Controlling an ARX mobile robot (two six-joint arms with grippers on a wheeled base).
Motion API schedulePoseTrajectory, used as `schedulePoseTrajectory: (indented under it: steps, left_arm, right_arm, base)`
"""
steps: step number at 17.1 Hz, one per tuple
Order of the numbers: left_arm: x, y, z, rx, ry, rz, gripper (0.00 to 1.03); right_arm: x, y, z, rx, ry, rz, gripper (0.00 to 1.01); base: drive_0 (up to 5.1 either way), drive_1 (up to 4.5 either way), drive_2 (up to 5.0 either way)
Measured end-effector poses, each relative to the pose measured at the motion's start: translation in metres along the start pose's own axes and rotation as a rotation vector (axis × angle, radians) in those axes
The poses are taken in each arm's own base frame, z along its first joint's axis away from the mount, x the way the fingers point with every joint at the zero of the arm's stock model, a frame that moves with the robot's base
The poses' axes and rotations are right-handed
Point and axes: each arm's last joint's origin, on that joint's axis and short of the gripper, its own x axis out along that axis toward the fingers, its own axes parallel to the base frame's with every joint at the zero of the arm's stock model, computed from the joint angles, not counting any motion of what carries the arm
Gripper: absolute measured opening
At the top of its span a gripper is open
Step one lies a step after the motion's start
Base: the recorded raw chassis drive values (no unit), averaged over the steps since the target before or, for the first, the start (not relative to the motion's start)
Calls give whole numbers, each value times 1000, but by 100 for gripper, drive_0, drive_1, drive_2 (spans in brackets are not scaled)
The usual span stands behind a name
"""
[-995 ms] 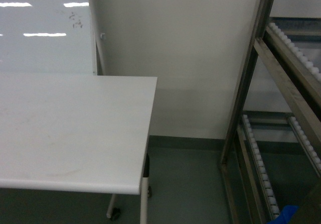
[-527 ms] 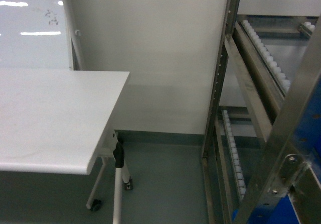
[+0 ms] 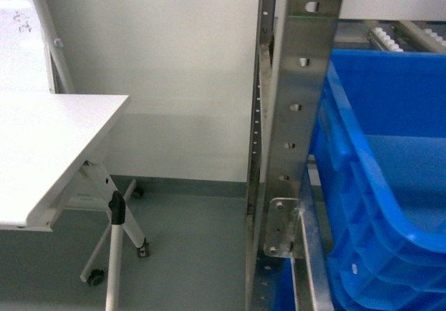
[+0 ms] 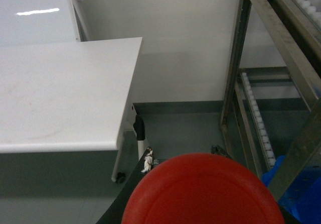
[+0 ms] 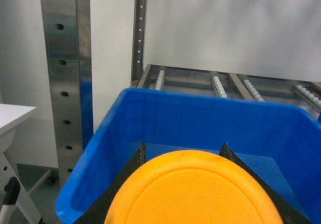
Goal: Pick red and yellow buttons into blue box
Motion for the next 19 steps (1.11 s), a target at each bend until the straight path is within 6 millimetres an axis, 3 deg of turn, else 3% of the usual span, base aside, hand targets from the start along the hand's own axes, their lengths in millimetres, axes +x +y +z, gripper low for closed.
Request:
schedulePoseTrajectory:
  steps: [15,19]
  left_arm:
    - [0,0,1,-2,-5,0,26]
    - [0,0,0,-1,-3,0,26]
  right_arm:
    - [0,0,0,-1,4,0,39]
    - [0,0,0,-1,3,0,39]
  base:
    - [449,-413,-23]
    - [498,-234,-234]
